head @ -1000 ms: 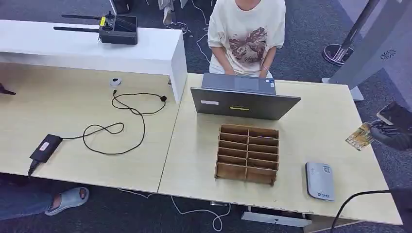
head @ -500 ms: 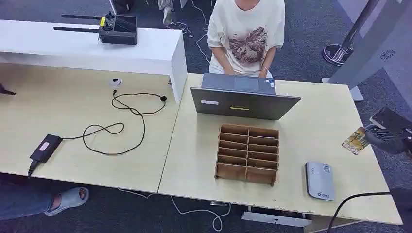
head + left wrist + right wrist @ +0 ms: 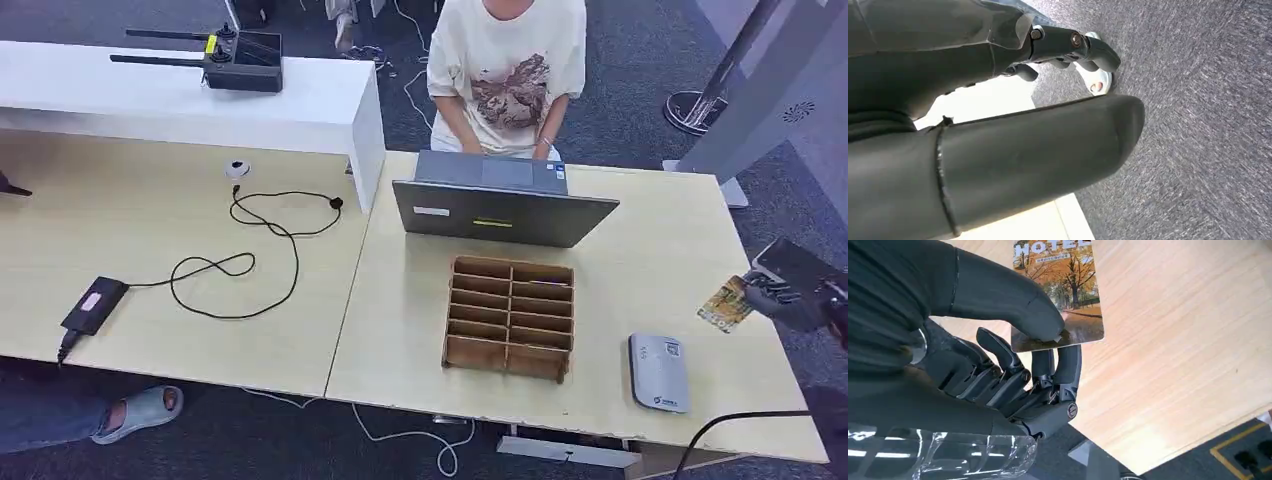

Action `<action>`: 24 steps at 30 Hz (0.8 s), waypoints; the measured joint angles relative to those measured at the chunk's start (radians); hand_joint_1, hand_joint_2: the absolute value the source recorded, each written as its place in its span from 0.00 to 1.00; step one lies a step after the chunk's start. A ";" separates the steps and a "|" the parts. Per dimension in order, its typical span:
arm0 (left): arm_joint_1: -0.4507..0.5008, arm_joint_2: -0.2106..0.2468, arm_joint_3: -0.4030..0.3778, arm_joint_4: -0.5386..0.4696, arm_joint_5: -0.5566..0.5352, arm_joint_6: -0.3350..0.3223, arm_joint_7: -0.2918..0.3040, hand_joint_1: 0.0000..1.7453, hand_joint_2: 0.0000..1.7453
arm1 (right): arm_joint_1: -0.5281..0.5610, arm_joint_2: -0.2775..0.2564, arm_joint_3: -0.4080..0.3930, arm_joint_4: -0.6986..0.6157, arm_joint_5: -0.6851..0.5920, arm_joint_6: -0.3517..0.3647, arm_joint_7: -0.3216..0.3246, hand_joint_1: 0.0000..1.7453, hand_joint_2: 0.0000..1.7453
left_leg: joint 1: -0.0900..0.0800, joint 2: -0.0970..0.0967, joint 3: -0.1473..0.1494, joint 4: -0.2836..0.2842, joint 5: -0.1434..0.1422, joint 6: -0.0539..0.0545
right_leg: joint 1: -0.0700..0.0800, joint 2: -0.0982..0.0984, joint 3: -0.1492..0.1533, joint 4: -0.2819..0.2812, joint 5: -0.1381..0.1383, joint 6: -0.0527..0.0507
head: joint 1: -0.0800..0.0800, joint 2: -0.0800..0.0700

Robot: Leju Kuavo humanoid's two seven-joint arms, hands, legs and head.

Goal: Pass the card to the sensor for recognition and then transmit it.

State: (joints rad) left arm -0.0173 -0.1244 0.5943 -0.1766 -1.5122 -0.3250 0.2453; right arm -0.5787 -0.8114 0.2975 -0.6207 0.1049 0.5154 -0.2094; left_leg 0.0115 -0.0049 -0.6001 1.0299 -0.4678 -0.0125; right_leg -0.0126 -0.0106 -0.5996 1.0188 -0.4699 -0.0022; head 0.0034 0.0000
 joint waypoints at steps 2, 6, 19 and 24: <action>0.000 0.000 0.000 0.000 0.000 0.000 0.000 0.00 0.00 | 0.009 0.000 -0.001 -0.008 0.006 0.010 0.000 1.00 1.00 | 0.000 0.000 0.000 0.000 0.000 0.000 | 0.000 0.000 0.000 0.000 0.000 0.000 | 0.000 0.000; 0.000 0.000 0.001 0.000 0.000 0.000 0.000 0.00 0.00 | 0.034 0.000 -0.005 -0.032 0.014 0.030 -0.001 1.00 1.00 | 0.000 0.000 0.000 0.000 0.000 0.000 | 0.000 0.000 0.000 0.000 0.000 0.000 | 0.000 0.000; 0.000 0.000 0.001 0.000 0.000 -0.001 -0.006 0.00 0.00 | 0.082 0.004 -0.009 -0.125 0.055 0.040 0.018 1.00 1.00 | 0.000 0.000 0.000 0.000 0.000 0.000 | 0.000 0.000 0.000 0.000 0.000 0.000 | 0.000 0.000; 0.000 0.000 0.001 0.000 0.000 0.000 -0.019 0.00 0.00 | 0.082 0.013 0.002 -0.133 0.067 0.044 0.018 1.00 1.00 | 0.000 0.000 0.000 0.000 0.000 0.000 | 0.000 0.000 0.000 0.000 0.000 0.000 | 0.000 0.000</action>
State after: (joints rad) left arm -0.0170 -0.1244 0.5955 -0.1766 -1.5122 -0.3246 0.2266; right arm -0.4968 -0.7988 0.2994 -0.7538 0.1720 0.5596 -0.1919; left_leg 0.0115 -0.0050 -0.6001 1.0298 -0.4678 -0.0125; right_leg -0.0126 -0.0106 -0.5995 1.0189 -0.4699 -0.0022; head 0.0038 0.0004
